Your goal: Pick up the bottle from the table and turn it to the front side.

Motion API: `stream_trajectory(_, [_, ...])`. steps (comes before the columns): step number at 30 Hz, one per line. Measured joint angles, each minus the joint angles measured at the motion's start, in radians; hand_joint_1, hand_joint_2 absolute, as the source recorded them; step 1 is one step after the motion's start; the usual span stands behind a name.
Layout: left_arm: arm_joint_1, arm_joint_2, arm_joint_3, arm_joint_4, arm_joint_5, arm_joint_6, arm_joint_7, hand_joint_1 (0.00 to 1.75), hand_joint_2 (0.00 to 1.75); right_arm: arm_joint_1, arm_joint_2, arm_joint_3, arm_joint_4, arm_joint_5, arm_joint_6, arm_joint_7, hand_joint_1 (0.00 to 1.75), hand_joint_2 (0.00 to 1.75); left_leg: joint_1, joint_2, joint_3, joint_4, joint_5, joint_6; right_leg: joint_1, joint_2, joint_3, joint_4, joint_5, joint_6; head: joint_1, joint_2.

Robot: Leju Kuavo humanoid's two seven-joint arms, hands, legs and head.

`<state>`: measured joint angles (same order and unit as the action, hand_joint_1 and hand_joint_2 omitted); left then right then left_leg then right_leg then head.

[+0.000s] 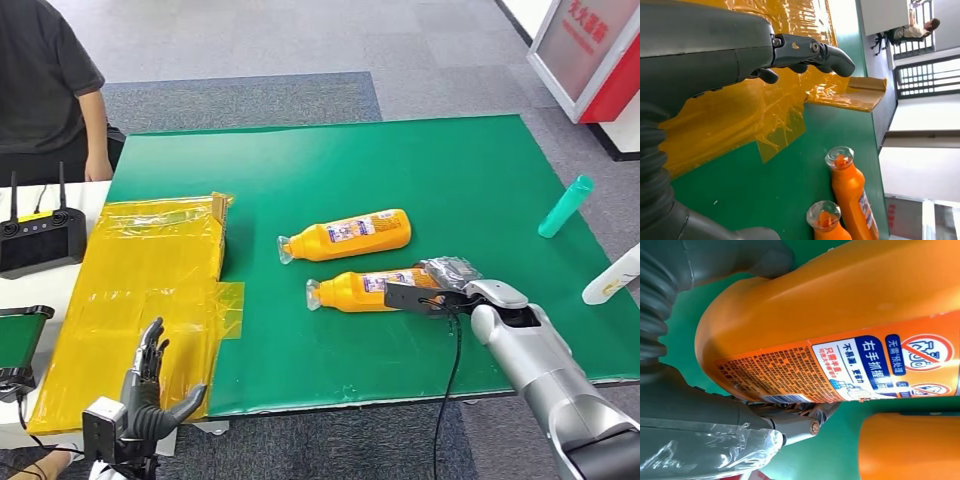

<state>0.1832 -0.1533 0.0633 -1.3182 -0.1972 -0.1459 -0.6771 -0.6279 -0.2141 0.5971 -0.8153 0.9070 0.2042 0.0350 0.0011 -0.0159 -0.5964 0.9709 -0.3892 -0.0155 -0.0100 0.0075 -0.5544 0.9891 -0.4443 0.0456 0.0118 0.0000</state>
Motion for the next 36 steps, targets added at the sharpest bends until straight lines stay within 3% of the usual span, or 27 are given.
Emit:
stream_trajectory(9, [0.006, 0.002, 0.001, 0.000, 0.010, 0.003, 0.000, 0.00, 1.75, 0.080, -0.025, 0.002, -0.115, -0.035, -0.065, -0.008, 1.75, 1.75, 0.000, 0.000, -0.001, 0.000, 0.000, 0.000, 0.000, 0.000, -0.001, 0.000, 0.000, 0.000, 0.000, 0.000])
stream_trajectory(12, [0.013, 0.002, 0.002, 0.000, -0.001, -0.005, 0.000, 0.00, 1.75, 0.184, -0.034, -0.025, -0.245, -0.067, -0.161, -0.041, 1.75, 1.75, 0.000, -0.001, -0.001, 0.000, -0.001, 0.000, 0.000, -0.001, 0.000, 0.000, -0.001, 0.000, 0.000, 0.000])
stream_trajectory(16, [0.018, 0.001, 0.001, -0.001, -0.004, -0.022, 0.000, 0.00, 1.75, 0.360, 0.002, -0.087, -0.467, -0.067, -0.313, -0.110, 1.75, 1.75, 0.000, -0.001, -0.001, 0.000, -0.003, -0.003, 0.000, 0.000, -0.002, 0.000, -0.003, -0.001, 0.000, 0.000])
stream_trajectory(21, [0.011, 0.002, -0.003, -0.001, 0.001, -0.018, 0.000, 0.00, 1.75, 0.449, 0.030, -0.127, -0.608, -0.090, -0.326, -0.133, 1.75, 1.75, 0.001, -0.001, -0.001, 0.000, -0.003, -0.002, 0.001, 0.000, -0.001, 0.000, -0.004, -0.001, 0.000, 0.000])
stream_trajectory(28, [0.008, 0.002, -0.008, -0.001, 0.015, -0.038, 0.000, 0.00, 1.75, 0.512, 0.060, -0.162, -0.684, -0.131, -0.336, -0.173, 1.75, 1.75, 0.000, -0.001, -0.001, 0.000, -0.003, -0.002, 0.000, 0.000, -0.001, 0.000, -0.003, -0.001, 0.000, 0.000])
stream_trajectory(36, [-0.017, 0.001, -0.043, -0.010, 0.146, -0.256, 0.000, 0.00, 1.75, 0.553, 0.153, -0.160, -0.653, -0.199, -0.327, -0.260, 1.75, 1.75, 0.001, -0.001, -0.001, 0.000, -0.002, -0.002, 0.001, 0.000, -0.001, 0.000, -0.003, -0.001, 0.000, 0.000])
